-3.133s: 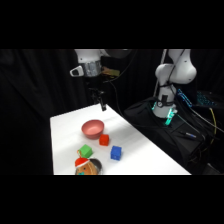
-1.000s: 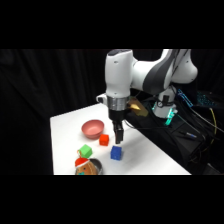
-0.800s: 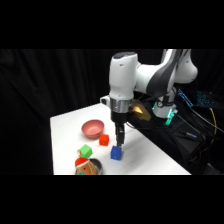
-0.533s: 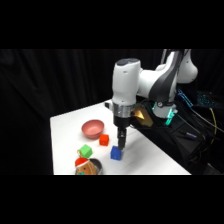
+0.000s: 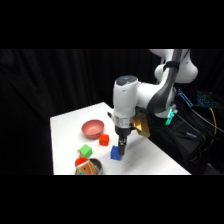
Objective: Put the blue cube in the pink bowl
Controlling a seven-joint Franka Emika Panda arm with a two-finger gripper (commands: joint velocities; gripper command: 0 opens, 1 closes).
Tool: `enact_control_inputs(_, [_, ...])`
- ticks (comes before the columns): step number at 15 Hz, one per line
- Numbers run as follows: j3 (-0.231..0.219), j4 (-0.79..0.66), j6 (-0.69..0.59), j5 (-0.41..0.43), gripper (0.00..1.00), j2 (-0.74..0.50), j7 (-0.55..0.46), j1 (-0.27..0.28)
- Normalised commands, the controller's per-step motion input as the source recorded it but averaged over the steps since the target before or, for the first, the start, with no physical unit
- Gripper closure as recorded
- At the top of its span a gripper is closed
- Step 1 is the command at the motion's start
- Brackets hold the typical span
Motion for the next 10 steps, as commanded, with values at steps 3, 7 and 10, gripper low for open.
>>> enact_control_inputs(3, [-0.109,0.04,0.19,0.015,0.00,0.14,0.15,0.129])
enact_control_inputs(7, [-0.106,0.07,0.25,0.070,0.00,0.16,0.09,0.107])
enact_control_inputs(10, [-0.103,0.07,0.28,0.118,0.00,0.15,0.00,0.091])
